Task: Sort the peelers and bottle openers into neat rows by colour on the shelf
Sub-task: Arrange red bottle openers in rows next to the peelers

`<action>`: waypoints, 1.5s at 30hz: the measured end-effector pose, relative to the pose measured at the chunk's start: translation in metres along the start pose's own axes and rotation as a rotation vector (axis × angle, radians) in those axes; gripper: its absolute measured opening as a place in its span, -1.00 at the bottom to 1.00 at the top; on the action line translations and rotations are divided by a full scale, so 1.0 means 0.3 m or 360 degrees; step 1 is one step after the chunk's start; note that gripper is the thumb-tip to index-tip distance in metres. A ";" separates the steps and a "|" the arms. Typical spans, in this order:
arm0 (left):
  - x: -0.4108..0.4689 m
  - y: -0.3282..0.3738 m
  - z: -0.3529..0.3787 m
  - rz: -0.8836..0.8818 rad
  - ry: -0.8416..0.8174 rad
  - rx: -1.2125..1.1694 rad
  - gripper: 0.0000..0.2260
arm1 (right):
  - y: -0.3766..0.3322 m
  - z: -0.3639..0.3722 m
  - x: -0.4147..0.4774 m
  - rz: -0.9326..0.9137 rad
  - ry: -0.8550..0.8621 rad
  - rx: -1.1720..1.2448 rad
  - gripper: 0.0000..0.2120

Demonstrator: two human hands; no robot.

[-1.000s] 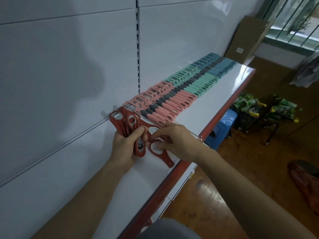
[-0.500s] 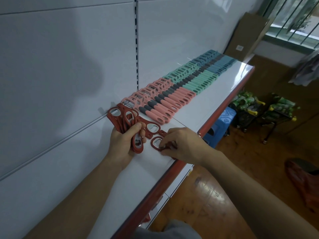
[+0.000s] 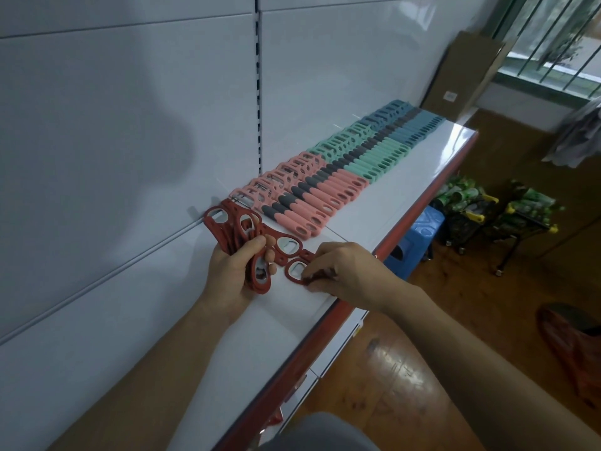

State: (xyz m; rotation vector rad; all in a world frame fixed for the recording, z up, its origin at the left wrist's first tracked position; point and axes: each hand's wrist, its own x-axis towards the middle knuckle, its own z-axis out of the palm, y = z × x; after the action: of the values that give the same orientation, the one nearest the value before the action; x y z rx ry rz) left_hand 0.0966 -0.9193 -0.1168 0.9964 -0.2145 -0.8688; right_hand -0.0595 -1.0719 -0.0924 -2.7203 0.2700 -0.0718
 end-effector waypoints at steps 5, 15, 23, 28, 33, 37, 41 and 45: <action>-0.002 0.014 0.000 -0.0083 0.0028 -0.0194 -0.67 | -0.042 -0.041 0.032 0.0146 0.0481 0.0431 -0.87; -0.048 0.155 -0.021 0.0023 0.0321 -0.0446 -0.71 | -0.237 0.017 0.279 0.0109 0.0456 0.1011 -0.71; -0.084 0.168 -0.107 0.0327 0.0942 -0.0013 -0.87 | -0.268 0.012 0.385 -0.0065 0.0012 0.1250 -0.95; -0.087 0.159 -0.138 0.0382 0.0914 -0.0068 -0.94 | -0.190 -0.012 0.508 0.0149 0.0179 0.1112 -0.84; -0.079 0.148 -0.150 0.0438 0.0844 -0.0093 -0.91 | -0.156 -0.009 0.595 -0.0014 -0.0007 0.0668 -0.85; -0.076 0.134 -0.147 0.0498 0.0878 -0.0015 -0.90 | -0.194 0.029 0.635 -0.0188 -0.0080 0.0391 -0.83; -0.070 0.113 -0.151 0.0547 0.0904 0.0177 -0.87 | -0.211 0.054 0.632 -0.0160 -0.0021 0.0076 -0.92; -0.059 0.119 -0.145 0.0504 0.0949 0.0173 -0.90 | -0.172 0.048 0.628 -0.0488 0.0010 0.0020 -0.86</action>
State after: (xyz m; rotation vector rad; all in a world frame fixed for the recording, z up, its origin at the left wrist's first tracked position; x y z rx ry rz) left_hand 0.1272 -0.8695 -0.1084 1.2398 0.0909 -0.2512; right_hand 0.1357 -1.0572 -0.0830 -2.7264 -0.1475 -0.1679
